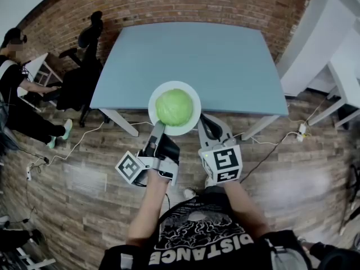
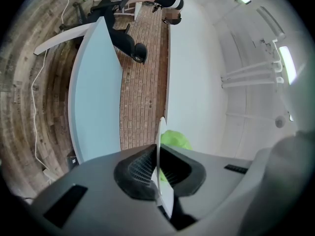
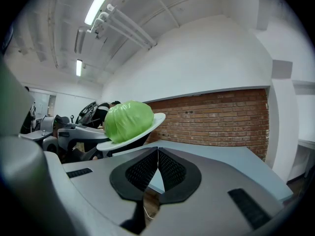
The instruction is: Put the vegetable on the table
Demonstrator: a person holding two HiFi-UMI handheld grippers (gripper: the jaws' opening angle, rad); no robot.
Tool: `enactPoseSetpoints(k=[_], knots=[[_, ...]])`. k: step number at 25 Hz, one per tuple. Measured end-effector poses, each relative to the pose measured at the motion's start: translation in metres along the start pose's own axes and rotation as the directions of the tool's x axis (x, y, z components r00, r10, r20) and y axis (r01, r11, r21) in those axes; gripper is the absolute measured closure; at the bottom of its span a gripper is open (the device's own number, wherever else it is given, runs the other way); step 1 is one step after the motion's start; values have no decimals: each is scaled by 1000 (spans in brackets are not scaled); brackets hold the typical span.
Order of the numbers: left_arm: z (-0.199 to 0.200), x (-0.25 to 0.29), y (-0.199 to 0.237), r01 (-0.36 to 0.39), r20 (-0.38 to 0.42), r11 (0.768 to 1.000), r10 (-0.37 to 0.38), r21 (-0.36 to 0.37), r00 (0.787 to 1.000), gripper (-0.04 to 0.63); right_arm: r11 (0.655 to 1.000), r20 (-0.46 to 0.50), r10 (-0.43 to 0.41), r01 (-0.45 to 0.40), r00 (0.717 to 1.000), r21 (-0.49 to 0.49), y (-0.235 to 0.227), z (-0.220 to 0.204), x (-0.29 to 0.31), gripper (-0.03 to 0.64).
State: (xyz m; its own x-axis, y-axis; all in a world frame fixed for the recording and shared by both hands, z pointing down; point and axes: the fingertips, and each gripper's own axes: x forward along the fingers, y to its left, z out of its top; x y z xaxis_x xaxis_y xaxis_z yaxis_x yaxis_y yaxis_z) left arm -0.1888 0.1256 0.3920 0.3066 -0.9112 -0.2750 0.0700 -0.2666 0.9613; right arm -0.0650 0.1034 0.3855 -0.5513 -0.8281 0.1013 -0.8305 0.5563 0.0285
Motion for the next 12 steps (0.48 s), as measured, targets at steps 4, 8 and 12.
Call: enactPoseSetpoints(k=[4, 8, 12], knots=[[4, -3, 3, 0, 1, 1000, 0, -9, 1000, 583, 1000, -2, -3, 3, 1000, -2, 2, -2, 3, 607], [11, -2, 5, 1, 5, 1000, 0, -14, 1000, 583, 1000, -3, -3, 3, 1000, -2, 4, 0, 9, 607], [13, 1, 5, 2, 7, 1000, -2, -19, 1000, 583, 1000, -5, -4, 4, 1000, -4, 3, -1, 12, 607]])
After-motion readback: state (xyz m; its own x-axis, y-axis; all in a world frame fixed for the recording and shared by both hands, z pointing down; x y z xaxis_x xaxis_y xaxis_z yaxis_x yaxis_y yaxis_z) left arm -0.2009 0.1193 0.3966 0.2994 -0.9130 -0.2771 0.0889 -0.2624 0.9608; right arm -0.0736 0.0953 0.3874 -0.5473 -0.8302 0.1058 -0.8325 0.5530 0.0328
